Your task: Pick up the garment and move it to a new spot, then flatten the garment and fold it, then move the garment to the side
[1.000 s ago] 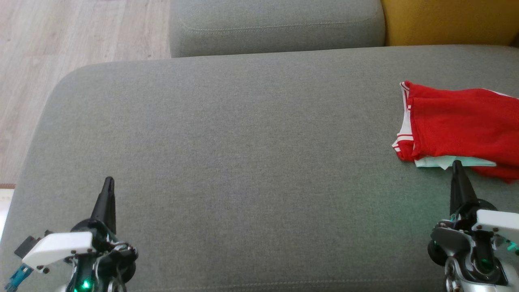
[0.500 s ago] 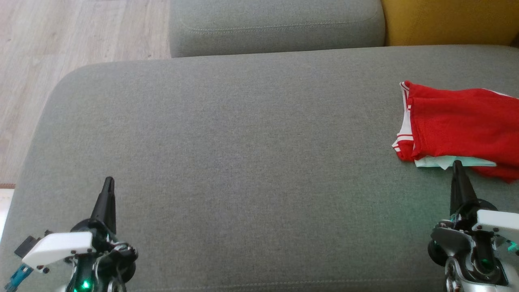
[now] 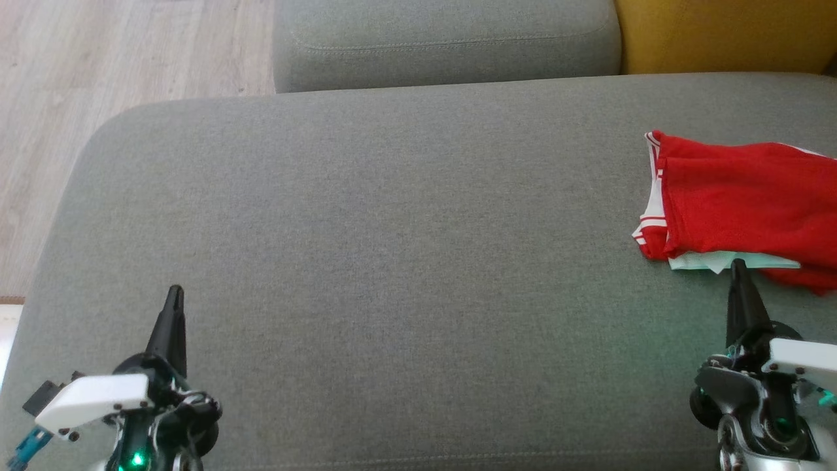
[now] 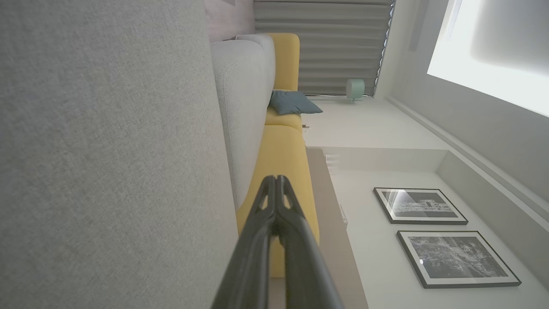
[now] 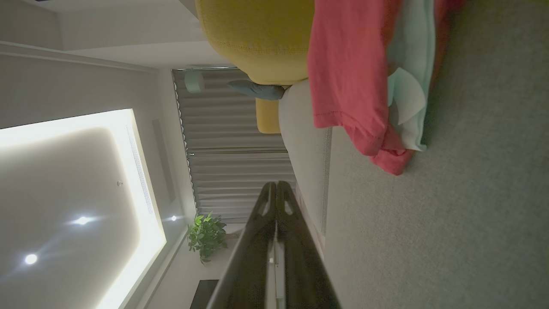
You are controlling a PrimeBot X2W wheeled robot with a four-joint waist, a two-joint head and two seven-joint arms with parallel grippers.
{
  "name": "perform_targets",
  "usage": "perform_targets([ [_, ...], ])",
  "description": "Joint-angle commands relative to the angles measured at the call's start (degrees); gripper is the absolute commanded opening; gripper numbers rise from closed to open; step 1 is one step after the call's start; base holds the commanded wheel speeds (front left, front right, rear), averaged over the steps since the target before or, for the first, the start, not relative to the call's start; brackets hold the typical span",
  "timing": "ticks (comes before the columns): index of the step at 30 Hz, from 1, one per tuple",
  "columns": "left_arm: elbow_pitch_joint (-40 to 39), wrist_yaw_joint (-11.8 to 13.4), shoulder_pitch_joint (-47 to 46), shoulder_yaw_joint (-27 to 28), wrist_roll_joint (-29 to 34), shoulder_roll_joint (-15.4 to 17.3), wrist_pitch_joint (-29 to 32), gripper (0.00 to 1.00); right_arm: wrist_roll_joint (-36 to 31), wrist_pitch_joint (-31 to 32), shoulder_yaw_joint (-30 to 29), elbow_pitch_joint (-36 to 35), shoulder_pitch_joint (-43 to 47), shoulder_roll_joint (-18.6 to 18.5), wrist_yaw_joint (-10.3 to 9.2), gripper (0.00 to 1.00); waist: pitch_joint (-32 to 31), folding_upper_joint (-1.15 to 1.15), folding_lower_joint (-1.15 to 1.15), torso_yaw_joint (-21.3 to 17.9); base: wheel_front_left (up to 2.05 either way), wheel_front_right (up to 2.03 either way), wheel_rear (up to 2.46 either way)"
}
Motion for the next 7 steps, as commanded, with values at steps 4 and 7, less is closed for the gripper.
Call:
perform_targets([
  [4,-1.51,-0.42,-3.37,2.47,0.51,0.44,0.29,0.0,-0.4,0.55,0.94,-1.92,-0.97,-0.4,0.21,0.0,0.0,0.0,0.0,0.0,0.0,0.0,0.0],
  [7,-1.51,-0.42,-3.38,2.51,0.54,0.42,0.32,0.0,-0.43,0.58,0.91,-1.92,-0.97,-0.38,0.21,0.0,0.0,0.0,0.0,0.0,0.0,0.0,0.0],
])
